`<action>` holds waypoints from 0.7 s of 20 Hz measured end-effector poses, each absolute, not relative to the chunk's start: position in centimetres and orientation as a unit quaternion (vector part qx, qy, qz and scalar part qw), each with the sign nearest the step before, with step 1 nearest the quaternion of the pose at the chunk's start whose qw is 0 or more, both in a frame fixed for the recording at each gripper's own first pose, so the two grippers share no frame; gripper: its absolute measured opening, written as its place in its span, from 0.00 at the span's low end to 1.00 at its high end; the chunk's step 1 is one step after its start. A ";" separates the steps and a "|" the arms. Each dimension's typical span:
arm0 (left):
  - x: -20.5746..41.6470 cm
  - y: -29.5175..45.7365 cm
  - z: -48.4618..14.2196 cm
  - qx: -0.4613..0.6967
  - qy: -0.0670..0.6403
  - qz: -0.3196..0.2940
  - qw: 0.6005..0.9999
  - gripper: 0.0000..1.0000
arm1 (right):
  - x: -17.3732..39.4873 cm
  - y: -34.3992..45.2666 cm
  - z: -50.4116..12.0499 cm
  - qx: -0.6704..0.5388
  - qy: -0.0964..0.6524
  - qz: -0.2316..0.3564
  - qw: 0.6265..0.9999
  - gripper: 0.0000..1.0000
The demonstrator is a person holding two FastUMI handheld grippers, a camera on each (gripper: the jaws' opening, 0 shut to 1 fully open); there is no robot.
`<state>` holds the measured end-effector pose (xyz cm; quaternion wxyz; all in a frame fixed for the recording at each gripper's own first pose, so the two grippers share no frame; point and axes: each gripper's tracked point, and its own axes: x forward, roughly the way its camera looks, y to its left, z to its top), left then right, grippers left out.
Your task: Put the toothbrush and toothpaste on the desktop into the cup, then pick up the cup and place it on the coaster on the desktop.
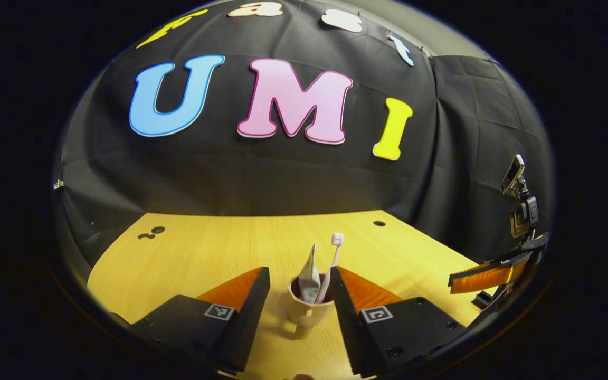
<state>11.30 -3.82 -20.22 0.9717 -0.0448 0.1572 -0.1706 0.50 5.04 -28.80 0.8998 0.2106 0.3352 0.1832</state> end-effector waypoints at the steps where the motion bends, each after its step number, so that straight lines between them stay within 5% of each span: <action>1: 10.8 -3.9 -20.6 -0.043 0.174 -0.177 0.968 0.76 | 0.4 4.9 -28.7 0.208 0.339 0.181 0.899 0.66; 4: 10.1 -3.3 -22.8 -0.025 0.228 -0.171 0.958 0.93 | 0.1 4.2 -28.5 0.211 0.347 0.176 0.897 0.67; 14: 10.4 -3.7 -32.2 0.023 0.382 -0.177 0.907 0.96 | -1.4 1.6 -28.9 0.219 0.364 0.161 0.891 0.67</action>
